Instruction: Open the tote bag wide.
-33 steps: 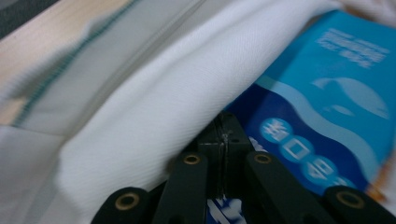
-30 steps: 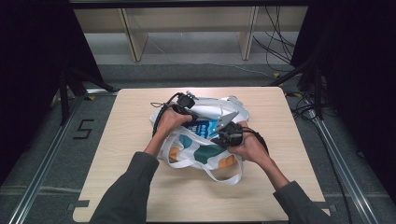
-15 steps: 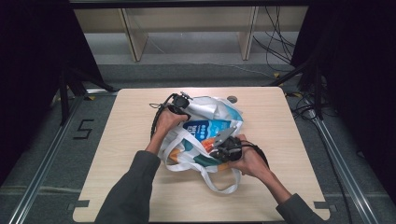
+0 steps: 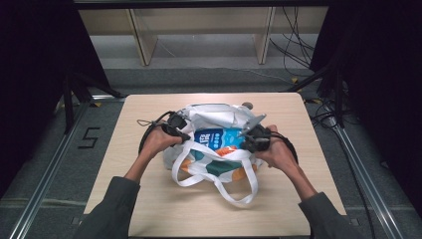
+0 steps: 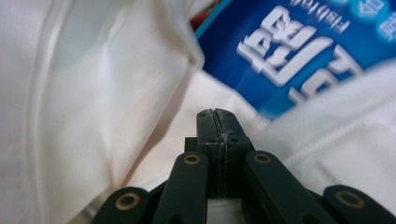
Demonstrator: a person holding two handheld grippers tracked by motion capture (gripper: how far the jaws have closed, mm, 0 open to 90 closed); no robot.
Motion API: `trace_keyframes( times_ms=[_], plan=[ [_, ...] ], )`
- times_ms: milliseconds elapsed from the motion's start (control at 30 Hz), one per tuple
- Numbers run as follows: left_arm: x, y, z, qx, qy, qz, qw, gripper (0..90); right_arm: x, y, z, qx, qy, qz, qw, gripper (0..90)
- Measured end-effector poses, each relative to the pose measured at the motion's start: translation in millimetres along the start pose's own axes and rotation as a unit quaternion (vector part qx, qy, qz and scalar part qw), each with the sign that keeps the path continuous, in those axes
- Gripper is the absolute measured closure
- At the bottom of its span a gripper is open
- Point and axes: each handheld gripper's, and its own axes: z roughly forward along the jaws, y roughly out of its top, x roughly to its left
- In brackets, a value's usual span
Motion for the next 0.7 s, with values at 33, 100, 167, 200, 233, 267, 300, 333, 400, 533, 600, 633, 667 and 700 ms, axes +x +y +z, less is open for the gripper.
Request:
trace_keyframes(
  times_ms=[33, 100, 167, 200, 233, 267, 300, 333, 400, 533, 600, 633, 667, 700],
  plan=[
    [3.2, -3.7, -1.8, -0.005, -0.013, -0.007, 0.9999, 89.0, 1.6, -7.1, -0.3, 0.01, 0.007, 0.003, 0.9999, 90.0],
    [1.4, -6.5, -3.7, -0.006, -0.019, -0.007, 0.9998, 89.1, 3.3, -24.1, 3.6, 0.015, 0.026, -0.002, 0.9996, 90.0],
    [-5.4, -5.7, -5.2, -0.003, -0.004, 0.011, 0.9999, 89.3, 9.5, -28.2, 10.6, 0.029, 0.024, 0.008, 0.9993, 90.0],
    [-7.1, -4.8, -5.9, 0.002, 0.002, 0.016, 0.9999, 89.3, 9.5, -28.2, 10.6, 0.029, 0.024, 0.008, 0.9993, 90.0],
    [-9.5, -3.5, -6.9, 0.007, 0.012, 0.024, 0.9996, 89.3, 9.7, -25.1, 9.3, 0.033, 0.022, 0.002, 0.9992, 90.0],
    [-11.5, -3.2, -6.7, 0.003, 0.015, 0.023, 0.9996, 89.4, 7.9, -14.3, -0.3, 0.011, 0.007, 0.001, 0.9999, 90.0],
    [-13.4, -2.9, -7.5, 0.008, 0.02, 0.035, 0.9992, 89.4, 7.9, -14.3, -0.3, 0.011, 0.007, 0.001, 0.9999, 90.0],
    [-14.7, -3.0, -7.6, 0.009, 0.025, 0.039, 0.9989, 89.4, -1.2, -1.3, -11.8, -0.029, -0.037, 0.0, 0.9989, 90.0],
    [-15.3, -2.9, -9.7, 0.005, 0.021, 0.044, 0.9988, 89.3, -6.7, 3.8, -13.6, -0.035, -0.054, -0.003, 0.9979, 90.0],
    [-18.9, -5.6, -15.6, -0.015, 0.014, 0.042, 0.9989, 89.3, -29.2, 22.7, -17.7, -0.077, -0.062, 0.007, 0.9951, 90.0],
    [-19.1, -7.0, -16.4, -0.022, 0.007, 0.037, 0.999, 89.3, -32.8, 38.6, -11.2, -0.133, -0.018, 0.024, 0.9907, 90.0],
    [-19.4, -7.7, -16.4, -0.024, 0.005, 0.035, 0.9991, 89.3, -32.8, 38.6, -11.2, -0.133, -0.018, 0.024, 0.9907, 90.0],
    [-20.3, -9.3, -16.5, -0.03, 0.002, 0.029, 0.9991, 89.4, -32.3, 43.3, -6.0, -0.131, -0.012, 0.016, 0.9912, 90.0],
    [-21.2, -10.6, -16.9, -0.032, 0.002, 0.032, 0.999, 89.4, -30.1, 49.8, 2.3, -0.124, -0.014, 0.009, 0.9921, 90.0]
  ],
)
